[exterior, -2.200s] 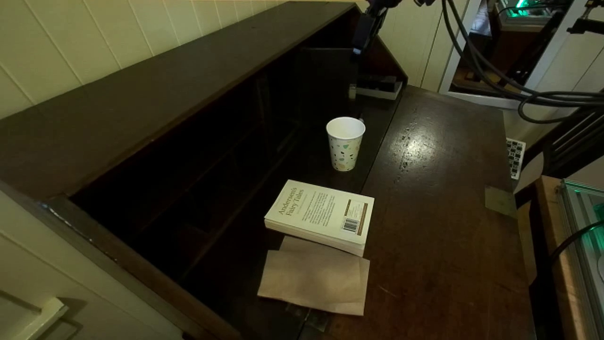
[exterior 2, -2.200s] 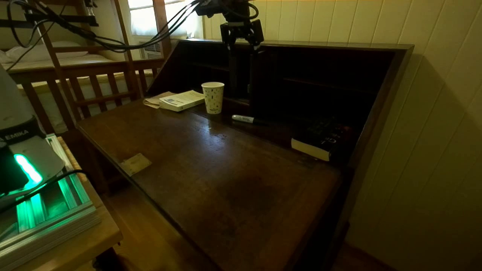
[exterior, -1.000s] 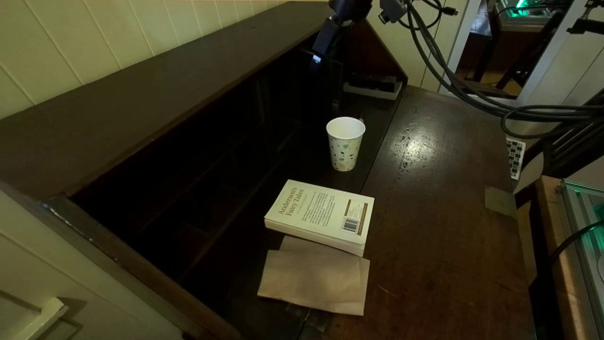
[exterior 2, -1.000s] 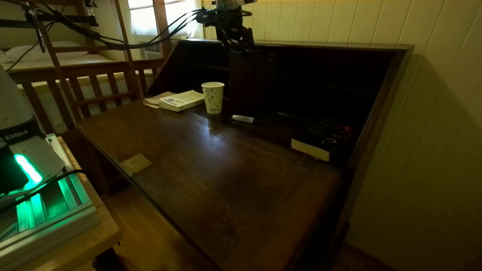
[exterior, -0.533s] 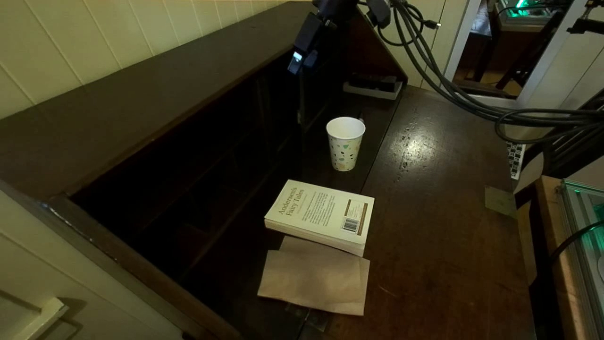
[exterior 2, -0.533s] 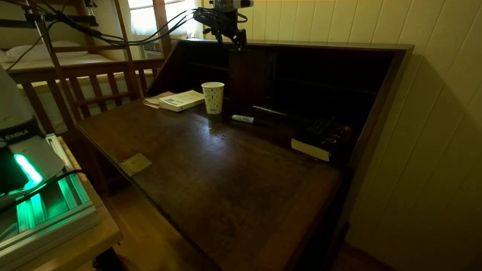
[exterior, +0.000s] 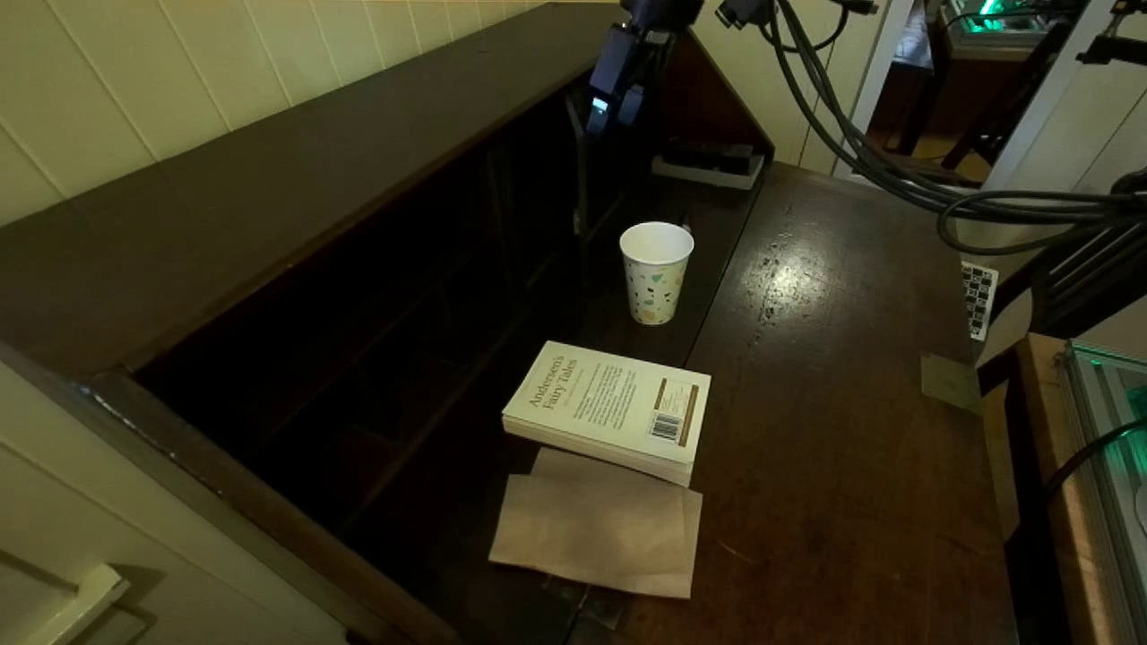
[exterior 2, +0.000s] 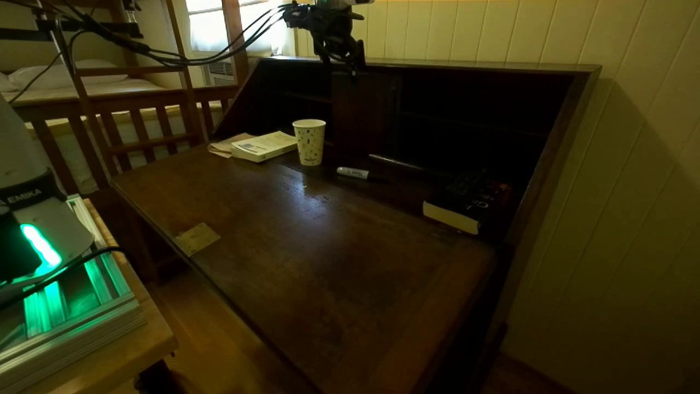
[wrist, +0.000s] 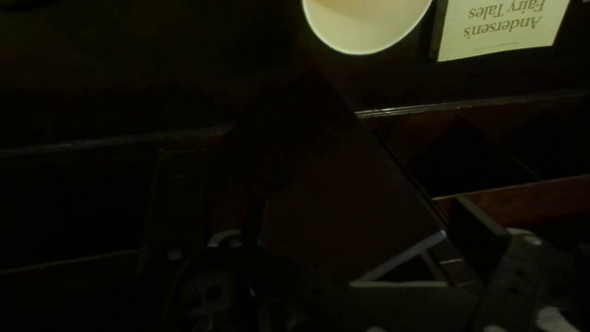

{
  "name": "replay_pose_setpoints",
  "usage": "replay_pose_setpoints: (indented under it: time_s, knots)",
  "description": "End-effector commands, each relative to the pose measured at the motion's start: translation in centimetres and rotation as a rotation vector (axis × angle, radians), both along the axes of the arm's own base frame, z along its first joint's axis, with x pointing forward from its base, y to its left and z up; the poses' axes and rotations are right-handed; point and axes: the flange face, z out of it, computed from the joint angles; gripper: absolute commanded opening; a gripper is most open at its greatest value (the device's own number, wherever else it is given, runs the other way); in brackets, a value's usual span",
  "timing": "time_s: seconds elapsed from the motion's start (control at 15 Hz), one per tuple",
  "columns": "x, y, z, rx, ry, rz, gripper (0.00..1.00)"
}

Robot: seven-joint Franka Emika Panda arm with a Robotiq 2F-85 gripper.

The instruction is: Move the cup, then pick up the marker and put it in the cup

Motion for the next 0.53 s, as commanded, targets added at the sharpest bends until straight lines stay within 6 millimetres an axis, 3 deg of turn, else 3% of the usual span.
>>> replay_pose_setpoints:
  time_s: [0.0, 0.27, 0.47]
  knots:
    - [-1.4, -0.6, 0.5, -0.014, 0.078, -0.057, 1.0]
    - [-2.2, -1.6, 0.1, -0.079, 0.146, -0.121, 1.0]
    - [-3.0, -3.2, -0.4, -0.136, 0.168, -0.271, 1.0]
